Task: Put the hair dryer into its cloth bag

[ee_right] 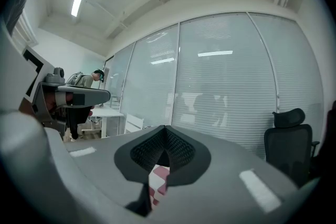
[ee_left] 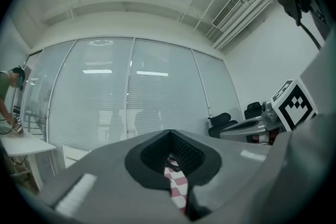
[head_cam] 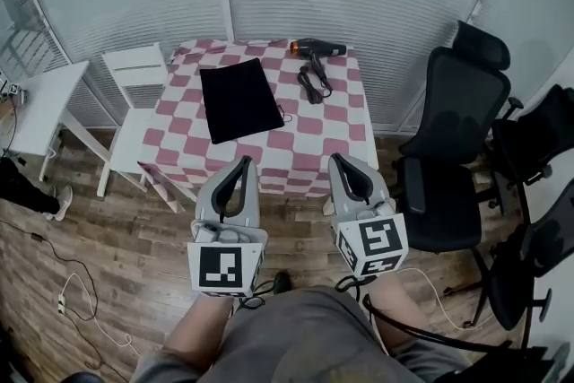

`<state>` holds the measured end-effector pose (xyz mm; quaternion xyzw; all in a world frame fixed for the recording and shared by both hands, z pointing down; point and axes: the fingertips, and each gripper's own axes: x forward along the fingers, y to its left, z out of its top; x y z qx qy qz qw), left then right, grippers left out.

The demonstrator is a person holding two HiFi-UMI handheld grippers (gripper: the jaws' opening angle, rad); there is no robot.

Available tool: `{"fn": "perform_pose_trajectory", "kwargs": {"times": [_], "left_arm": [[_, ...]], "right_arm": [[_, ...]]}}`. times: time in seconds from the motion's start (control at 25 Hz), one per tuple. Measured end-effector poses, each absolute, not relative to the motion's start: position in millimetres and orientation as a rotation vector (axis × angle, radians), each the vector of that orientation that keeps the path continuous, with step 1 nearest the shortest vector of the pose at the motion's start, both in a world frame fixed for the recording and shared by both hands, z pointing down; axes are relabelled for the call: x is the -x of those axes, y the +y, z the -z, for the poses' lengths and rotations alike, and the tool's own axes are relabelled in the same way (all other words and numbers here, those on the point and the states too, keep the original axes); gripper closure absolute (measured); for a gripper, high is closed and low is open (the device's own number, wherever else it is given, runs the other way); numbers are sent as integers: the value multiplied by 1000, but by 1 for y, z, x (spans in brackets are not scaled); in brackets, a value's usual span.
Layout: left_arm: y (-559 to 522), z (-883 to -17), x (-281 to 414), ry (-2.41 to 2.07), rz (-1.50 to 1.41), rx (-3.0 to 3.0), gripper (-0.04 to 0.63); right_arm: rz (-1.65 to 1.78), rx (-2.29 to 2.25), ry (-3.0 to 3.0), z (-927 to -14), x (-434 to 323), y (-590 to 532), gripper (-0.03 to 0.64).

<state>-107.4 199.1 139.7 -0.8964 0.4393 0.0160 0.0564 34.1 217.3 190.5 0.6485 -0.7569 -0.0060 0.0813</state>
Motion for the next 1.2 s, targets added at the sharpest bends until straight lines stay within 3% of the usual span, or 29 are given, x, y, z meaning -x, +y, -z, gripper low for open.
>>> {"fn": "perform_pose_trajectory", "kwargs": {"times": [0.48,1.2], "left_arm": [[138,-167,68,1292,16,2784,595],[-17,-170,-42,1355,77,2712,595]], "right_arm": [[-47,-1957,-2207,-214,-71,162,589],[-163,-1850,-2290,-245,-175,-11,589]]}}
